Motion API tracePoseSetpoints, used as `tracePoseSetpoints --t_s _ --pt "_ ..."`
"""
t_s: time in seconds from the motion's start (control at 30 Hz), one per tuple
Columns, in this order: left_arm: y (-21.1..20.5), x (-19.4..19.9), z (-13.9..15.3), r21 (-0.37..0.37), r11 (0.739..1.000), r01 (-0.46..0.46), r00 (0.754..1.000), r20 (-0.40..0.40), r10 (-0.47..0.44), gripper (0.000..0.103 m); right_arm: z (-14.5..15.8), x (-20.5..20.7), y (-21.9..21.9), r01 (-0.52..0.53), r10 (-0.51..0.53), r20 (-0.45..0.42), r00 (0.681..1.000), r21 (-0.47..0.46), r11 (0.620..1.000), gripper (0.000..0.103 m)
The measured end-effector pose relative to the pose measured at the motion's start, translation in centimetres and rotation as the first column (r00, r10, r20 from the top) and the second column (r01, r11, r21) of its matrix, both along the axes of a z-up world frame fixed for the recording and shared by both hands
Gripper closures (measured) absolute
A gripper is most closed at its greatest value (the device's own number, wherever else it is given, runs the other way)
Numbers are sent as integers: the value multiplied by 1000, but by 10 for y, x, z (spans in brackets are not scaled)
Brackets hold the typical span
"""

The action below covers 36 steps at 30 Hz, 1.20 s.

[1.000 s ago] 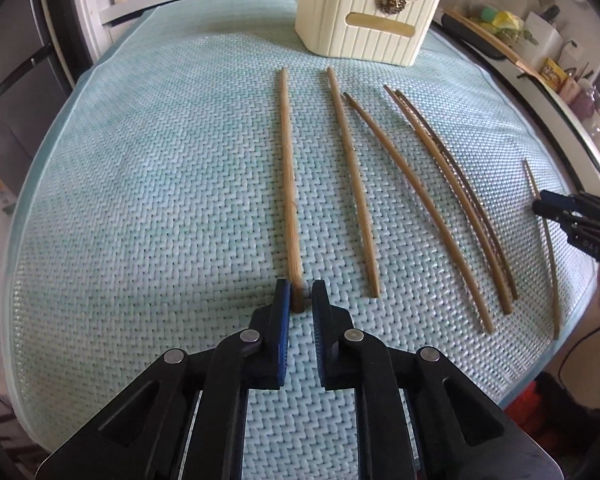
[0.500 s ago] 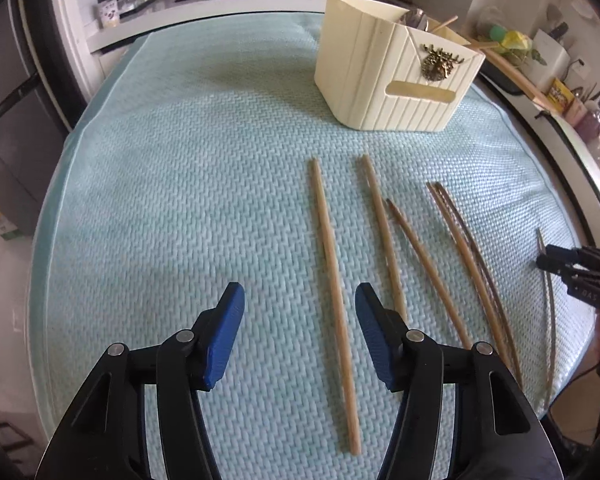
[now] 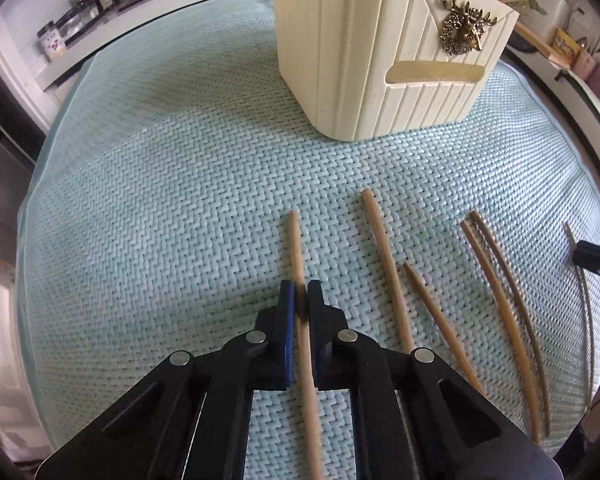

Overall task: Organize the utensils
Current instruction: 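Lift both held chopsticks and carry them over the cream basket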

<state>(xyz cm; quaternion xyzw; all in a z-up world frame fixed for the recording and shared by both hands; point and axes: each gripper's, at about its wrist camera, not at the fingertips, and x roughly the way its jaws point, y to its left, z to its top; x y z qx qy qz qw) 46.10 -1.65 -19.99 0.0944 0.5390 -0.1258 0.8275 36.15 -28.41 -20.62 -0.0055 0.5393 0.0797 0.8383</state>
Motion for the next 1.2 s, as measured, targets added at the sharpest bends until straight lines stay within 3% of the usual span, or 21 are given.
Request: tracePoseSetpoints --t_s 0.07,0.17,0.33,0.53,0.7,0.87,1.2 --pt "0 -2 2 6 1000 3 1000 14 -3 99 0 8 -3 10 -10 -2 1000 45 999 95" --pt "11 -14 24 -46 999 -19 998 66 22 99 15 12 -7 24 -28 35 999 113 993 97" --pt "30 -40 96 -139 990 -28 977 204 57 99 73 -2 -12 5 -44 187 981 205 979 97" --pt "43 -79 166 -202 979 12 935 349 60 99 143 -33 -7 -51 -51 364 930 264 963 97" --pt "44 -98 192 -238 971 37 912 405 64 99 182 -52 -6 -87 -54 470 881 273 958 97" --pt "38 -111 209 -268 962 57 902 427 65 99 200 -55 -3 -94 -56 538 841 248 964 97" --pt "30 -99 250 -350 933 81 871 480 104 99 247 -44 2 -104 -69 656 751 222 970 97"
